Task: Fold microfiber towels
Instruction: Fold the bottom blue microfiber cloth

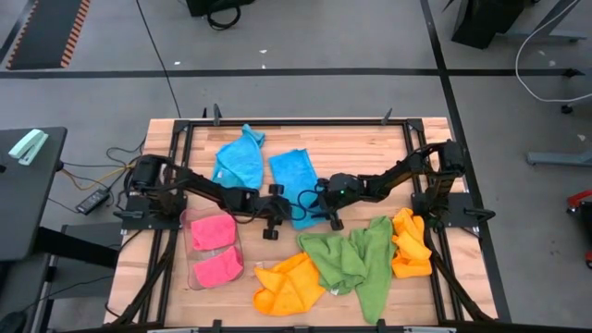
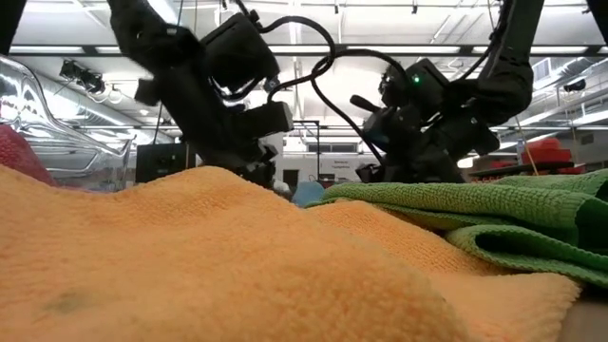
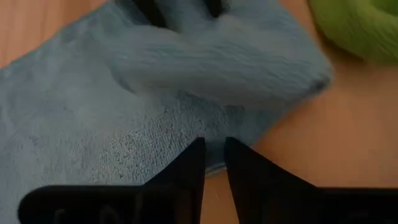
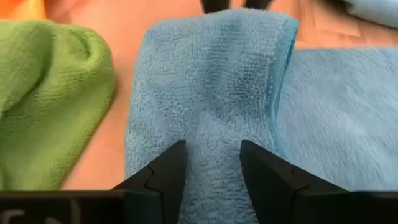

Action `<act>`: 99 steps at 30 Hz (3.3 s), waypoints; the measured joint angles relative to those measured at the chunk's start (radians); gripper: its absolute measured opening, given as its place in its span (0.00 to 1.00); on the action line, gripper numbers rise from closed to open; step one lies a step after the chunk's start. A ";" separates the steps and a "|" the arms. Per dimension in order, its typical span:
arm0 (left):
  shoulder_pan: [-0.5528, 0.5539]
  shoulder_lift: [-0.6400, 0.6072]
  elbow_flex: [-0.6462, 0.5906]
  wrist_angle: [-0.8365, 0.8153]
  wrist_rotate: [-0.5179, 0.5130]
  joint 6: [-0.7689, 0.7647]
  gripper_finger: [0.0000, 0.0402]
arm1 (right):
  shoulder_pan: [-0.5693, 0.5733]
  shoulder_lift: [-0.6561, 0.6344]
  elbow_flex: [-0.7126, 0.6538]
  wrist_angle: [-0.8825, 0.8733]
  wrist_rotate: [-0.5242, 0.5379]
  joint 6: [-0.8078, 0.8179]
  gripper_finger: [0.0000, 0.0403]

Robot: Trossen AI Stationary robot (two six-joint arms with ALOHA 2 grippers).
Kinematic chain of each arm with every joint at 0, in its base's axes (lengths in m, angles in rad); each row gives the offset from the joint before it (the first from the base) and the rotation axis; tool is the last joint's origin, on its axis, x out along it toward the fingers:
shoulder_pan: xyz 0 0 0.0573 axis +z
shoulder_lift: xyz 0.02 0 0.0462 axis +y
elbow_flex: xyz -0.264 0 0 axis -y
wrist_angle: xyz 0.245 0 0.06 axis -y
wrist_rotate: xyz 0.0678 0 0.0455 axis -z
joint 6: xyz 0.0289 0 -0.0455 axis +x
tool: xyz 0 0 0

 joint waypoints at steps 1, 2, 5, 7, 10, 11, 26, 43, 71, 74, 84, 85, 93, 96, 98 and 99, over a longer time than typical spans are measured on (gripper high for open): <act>-0.005 -0.012 0.012 -0.046 0.000 0.000 0.17 | -0.001 0.000 0.000 -0.003 0.002 0.005 0.40; -0.009 -0.025 0.029 -0.082 0.001 -0.001 0.17 | -0.001 0.000 0.000 -0.006 0.002 0.008 0.40; -0.024 -0.069 0.071 -0.190 0.003 -0.009 0.17 | 0.000 0.000 0.000 -0.010 0.004 0.016 0.40; -0.035 -0.088 0.088 -0.229 0.002 -0.009 0.17 | 0.000 0.000 0.000 -0.010 0.005 0.021 0.40; -0.051 -0.110 0.111 -0.214 -0.003 -0.010 0.18 | 0.000 0.000 0.004 -0.009 0.006 0.023 0.40; -0.053 -0.110 0.117 -0.209 -0.009 -0.015 0.18 | 0.000 0.000 0.008 -0.008 0.006 0.023 0.40; -0.046 -0.095 0.090 -0.128 -0.129 -0.088 0.10 | -0.011 -0.037 0.059 -0.034 0.010 -0.032 0.40; -0.028 0.111 0.104 0.176 -0.136 -0.201 0.24 | -0.026 -0.408 0.038 -0.423 0.082 -0.014 0.40; -0.052 0.079 0.108 -0.018 -0.059 -0.427 0.58 | 0.083 -0.279 0.026 -0.289 0.042 -0.018 0.40; -0.052 0.079 0.108 -0.018 -0.060 -0.427 0.58 | 0.109 -0.204 0.026 -0.188 0.042 -0.017 0.40; -0.058 0.079 0.108 -0.020 -0.061 -0.413 0.57 | 0.029 -0.027 0.028 0.008 0.044 0.036 0.40; -0.060 0.079 0.108 -0.020 -0.061 -0.414 0.57 | 0.021 -0.012 0.029 0.006 0.045 0.028 0.40; -0.072 0.079 0.108 -0.025 -0.059 -0.428 0.56 | 0.004 0.072 0.031 0.032 0.034 0.030 0.40; -0.075 0.079 0.108 -0.025 -0.059 -0.428 0.56 | 0.004 0.037 0.030 -0.010 0.042 0.030 0.40; -0.078 0.079 0.108 -0.027 -0.059 -0.428 0.55 | 0.004 -0.009 0.025 -0.053 0.046 0.029 0.40; -0.080 0.079 0.108 -0.030 -0.058 -0.428 0.55 | 0.004 -0.034 0.024 -0.064 0.048 0.026 0.40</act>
